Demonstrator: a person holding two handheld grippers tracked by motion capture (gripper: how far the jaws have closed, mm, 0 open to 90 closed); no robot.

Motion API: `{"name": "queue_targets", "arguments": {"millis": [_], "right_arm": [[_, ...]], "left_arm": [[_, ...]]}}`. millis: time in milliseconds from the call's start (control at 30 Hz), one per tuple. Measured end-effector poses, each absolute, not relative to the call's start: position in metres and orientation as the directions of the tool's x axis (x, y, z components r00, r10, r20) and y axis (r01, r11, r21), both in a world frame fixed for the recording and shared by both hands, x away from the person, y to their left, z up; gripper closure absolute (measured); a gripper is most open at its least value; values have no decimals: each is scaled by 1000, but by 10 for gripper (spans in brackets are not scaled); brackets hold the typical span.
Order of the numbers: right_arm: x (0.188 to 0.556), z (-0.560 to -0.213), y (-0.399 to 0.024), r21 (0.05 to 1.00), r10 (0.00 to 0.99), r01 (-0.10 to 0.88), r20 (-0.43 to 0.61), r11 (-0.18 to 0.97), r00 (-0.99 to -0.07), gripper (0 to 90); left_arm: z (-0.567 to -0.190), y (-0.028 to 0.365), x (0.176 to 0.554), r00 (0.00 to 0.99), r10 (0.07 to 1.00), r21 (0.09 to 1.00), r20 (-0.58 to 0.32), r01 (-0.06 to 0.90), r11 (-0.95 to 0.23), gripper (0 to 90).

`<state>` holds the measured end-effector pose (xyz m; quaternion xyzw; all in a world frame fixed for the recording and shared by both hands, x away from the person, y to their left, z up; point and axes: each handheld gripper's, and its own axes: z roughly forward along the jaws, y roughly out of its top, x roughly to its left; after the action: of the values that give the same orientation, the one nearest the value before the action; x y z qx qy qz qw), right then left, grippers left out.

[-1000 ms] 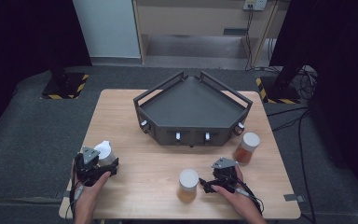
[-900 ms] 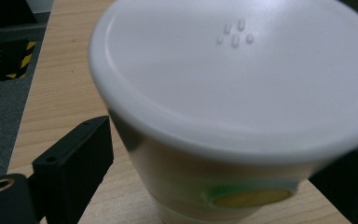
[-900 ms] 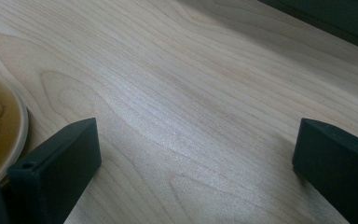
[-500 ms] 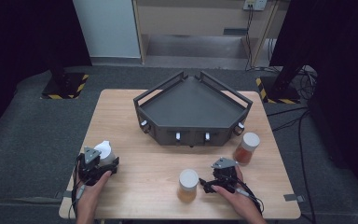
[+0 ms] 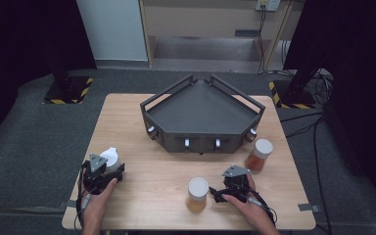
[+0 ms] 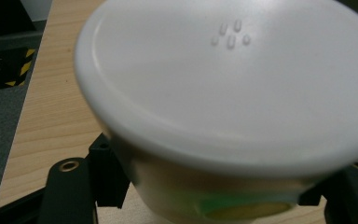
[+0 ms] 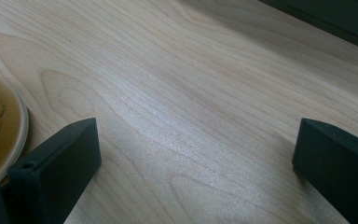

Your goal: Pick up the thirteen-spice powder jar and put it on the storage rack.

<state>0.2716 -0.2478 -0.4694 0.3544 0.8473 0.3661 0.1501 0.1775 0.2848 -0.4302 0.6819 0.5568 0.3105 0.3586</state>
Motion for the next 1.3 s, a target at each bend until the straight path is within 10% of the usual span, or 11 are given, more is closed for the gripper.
{"name": "queue_targets", "arguments": {"millis": [1300], "right_arm": [[272,-469,-248,727,710,490,5,481,-704,10]], "left_arm": [[-398,272,183,257,965,829,60,526,-191,291]]}}
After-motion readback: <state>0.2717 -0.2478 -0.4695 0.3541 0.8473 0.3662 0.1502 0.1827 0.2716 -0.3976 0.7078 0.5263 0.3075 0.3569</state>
